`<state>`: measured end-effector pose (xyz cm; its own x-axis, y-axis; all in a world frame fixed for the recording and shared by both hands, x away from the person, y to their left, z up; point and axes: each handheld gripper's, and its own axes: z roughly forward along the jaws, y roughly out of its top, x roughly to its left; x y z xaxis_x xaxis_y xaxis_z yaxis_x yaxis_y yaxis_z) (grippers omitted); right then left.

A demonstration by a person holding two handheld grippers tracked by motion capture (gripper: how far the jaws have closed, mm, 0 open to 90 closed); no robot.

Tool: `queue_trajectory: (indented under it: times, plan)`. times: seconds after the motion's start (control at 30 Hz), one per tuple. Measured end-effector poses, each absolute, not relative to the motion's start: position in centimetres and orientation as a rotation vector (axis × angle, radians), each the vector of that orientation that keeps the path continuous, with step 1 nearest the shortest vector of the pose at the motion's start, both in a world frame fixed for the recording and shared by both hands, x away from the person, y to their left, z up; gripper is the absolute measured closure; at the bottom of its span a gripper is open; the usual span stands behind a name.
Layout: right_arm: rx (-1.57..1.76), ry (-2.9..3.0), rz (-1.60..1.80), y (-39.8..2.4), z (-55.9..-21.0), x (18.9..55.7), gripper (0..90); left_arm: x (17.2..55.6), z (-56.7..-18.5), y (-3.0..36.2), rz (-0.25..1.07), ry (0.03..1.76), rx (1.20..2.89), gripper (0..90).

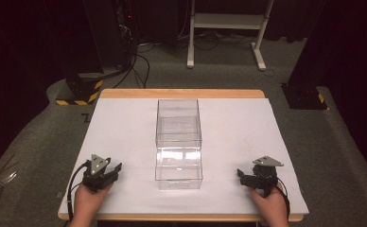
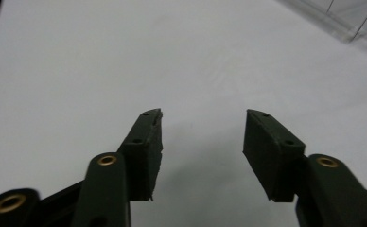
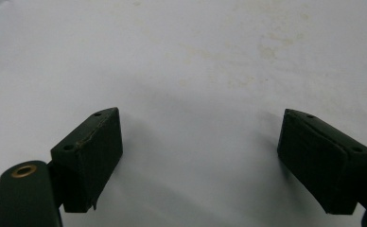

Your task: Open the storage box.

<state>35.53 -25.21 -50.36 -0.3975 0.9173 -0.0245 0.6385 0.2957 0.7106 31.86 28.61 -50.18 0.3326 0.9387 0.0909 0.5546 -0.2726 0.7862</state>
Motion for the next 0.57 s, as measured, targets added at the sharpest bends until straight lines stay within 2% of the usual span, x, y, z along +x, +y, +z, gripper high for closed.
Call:
queue_trajectory:
  times: [0.03, 0.13, 0.57]
  plan:
    - [1.389, 2.14, 0.873, -25.21, -50.36, 35.53, 14.9, 32.37, -50.58, 28.66, 0.691, 1.361, 1.979, 44.7]
    - [1.389, 2.14, 0.873, -25.21, -50.36, 35.52, 14.9, 32.7, -50.59, 29.35, 0.622, 1.397, 1.923, 40.4]
    - [1.388, 2.139, 0.873, -25.23, -50.36, 35.53, 14.9, 32.66, -50.65, 29.03, 0.62, 1.385, 1.941, 34.9]
